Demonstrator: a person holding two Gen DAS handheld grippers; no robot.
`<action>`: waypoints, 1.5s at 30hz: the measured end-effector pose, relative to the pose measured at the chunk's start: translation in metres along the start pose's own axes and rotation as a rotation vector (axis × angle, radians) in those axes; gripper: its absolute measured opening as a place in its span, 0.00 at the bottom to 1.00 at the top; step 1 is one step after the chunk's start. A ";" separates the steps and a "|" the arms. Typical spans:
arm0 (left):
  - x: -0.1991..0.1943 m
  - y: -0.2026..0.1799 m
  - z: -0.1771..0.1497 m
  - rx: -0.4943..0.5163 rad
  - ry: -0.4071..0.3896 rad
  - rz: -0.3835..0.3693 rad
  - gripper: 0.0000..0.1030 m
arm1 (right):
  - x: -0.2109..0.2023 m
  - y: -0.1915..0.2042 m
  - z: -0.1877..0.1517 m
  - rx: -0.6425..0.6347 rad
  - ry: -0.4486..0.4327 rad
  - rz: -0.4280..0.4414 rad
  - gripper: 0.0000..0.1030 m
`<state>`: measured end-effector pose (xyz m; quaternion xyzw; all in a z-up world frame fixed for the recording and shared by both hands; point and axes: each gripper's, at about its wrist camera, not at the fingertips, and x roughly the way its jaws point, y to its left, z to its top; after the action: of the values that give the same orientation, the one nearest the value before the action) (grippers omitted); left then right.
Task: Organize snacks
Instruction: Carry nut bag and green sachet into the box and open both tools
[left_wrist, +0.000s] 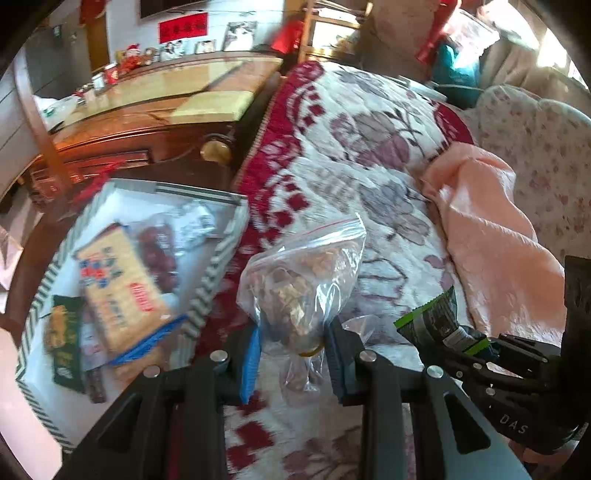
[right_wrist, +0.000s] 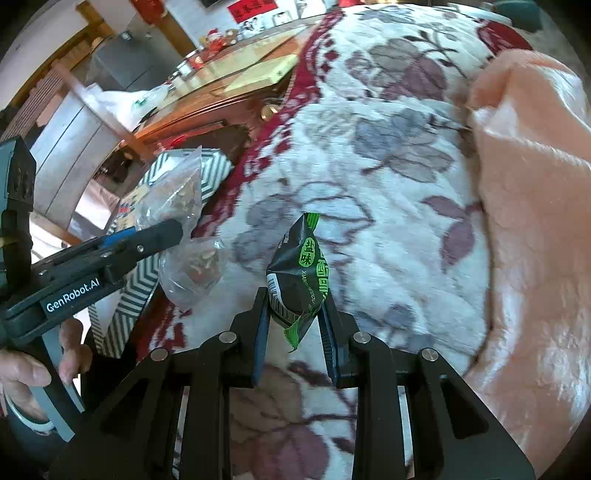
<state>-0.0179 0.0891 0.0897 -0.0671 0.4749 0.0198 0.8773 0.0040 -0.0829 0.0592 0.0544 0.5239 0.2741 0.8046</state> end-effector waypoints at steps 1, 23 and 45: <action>-0.003 0.005 0.000 -0.006 -0.004 0.005 0.33 | 0.002 0.005 0.001 -0.010 0.003 0.003 0.24; -0.032 0.122 -0.010 -0.191 -0.026 0.107 0.33 | 0.041 0.105 0.029 -0.204 0.062 0.049 0.24; -0.007 0.196 -0.020 -0.325 0.020 0.213 0.33 | 0.123 0.184 0.084 -0.375 0.159 0.000 0.24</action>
<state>-0.0574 0.2810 0.0657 -0.1574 0.4785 0.1881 0.8431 0.0437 0.1502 0.0654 -0.1185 0.5255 0.3702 0.7568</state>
